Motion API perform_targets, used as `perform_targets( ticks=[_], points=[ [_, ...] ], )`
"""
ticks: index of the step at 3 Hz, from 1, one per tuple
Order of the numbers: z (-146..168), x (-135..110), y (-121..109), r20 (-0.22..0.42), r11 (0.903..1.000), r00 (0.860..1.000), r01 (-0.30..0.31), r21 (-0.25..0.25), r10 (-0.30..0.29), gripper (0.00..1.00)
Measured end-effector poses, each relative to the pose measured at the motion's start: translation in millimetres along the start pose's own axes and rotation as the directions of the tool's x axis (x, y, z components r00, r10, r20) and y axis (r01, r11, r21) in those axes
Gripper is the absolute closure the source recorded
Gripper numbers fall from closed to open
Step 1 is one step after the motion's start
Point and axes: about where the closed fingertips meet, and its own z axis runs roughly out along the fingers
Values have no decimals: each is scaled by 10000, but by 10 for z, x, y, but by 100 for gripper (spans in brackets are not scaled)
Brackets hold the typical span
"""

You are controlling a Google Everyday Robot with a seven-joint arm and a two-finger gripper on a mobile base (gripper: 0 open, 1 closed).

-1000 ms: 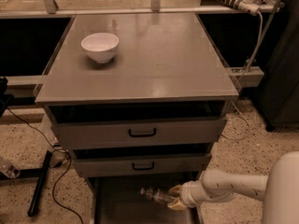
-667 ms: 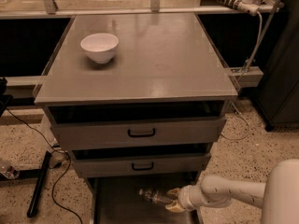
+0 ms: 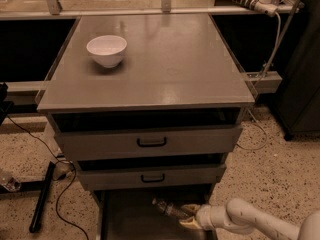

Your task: Place water bottle into bottom drawer

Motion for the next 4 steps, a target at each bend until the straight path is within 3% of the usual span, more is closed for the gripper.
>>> perform_targets(
  ticks=[1,3,4],
  points=[
    [29,70,-93,260,9998,9995,187,77,-189,100],
    [106,130,-136,-629,9934,9914,1150,17,-1147,100],
    [107,132,-136,-645,9932,9912,1162,16,-1158,100]
  ],
)
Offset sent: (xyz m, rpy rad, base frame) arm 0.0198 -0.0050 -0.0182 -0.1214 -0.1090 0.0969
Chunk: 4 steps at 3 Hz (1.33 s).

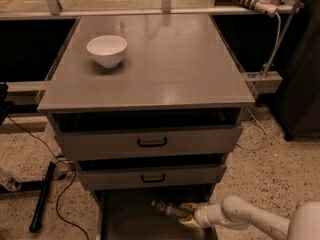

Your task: Place water bottle into bottom drawer

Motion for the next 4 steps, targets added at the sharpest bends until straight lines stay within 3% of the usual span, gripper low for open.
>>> perform_targets(
  ticks=[2,4],
  points=[
    [276,194,123,-691,9994,9974,157,-295,-177,100],
    [505,350,180,-877,9996,9961,38,-272,-62,100]
  ],
)
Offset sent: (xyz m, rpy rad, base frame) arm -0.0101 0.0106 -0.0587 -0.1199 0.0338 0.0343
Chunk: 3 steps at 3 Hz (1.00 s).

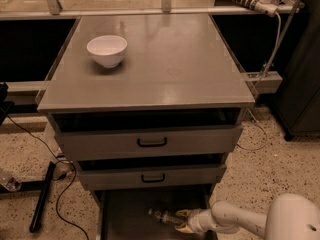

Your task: Place water bottle into bottom drawer

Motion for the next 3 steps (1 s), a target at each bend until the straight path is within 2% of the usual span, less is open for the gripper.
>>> perform_targets(
  ticks=[1,3],
  points=[
    [2,1,1,1,10000,10000,-2,-1,2,82],
    [3,0,2,2,10000,10000,-3,-3,3,35]
  ],
)
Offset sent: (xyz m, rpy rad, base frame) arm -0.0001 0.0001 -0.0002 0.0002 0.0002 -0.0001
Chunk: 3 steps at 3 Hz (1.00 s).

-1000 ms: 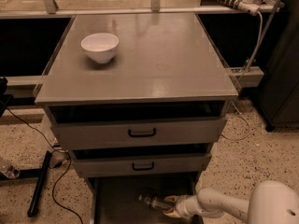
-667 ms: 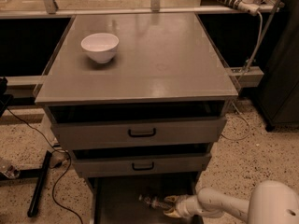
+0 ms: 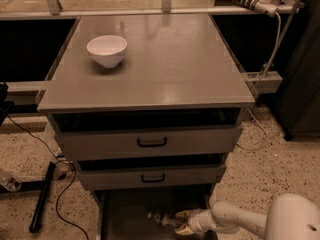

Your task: Place water bottle into bottom drawer

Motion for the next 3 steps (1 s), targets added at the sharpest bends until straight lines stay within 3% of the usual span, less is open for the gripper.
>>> perform_targets(
  ticks=[1,2,3],
  points=[
    [0,0,0,0,10000,10000,0,0,0,12],
    [1,0,1,1,10000,10000,0,-1,0,0],
    [1,0,1,1,10000,10000,0,-2,0,0]
  ],
)
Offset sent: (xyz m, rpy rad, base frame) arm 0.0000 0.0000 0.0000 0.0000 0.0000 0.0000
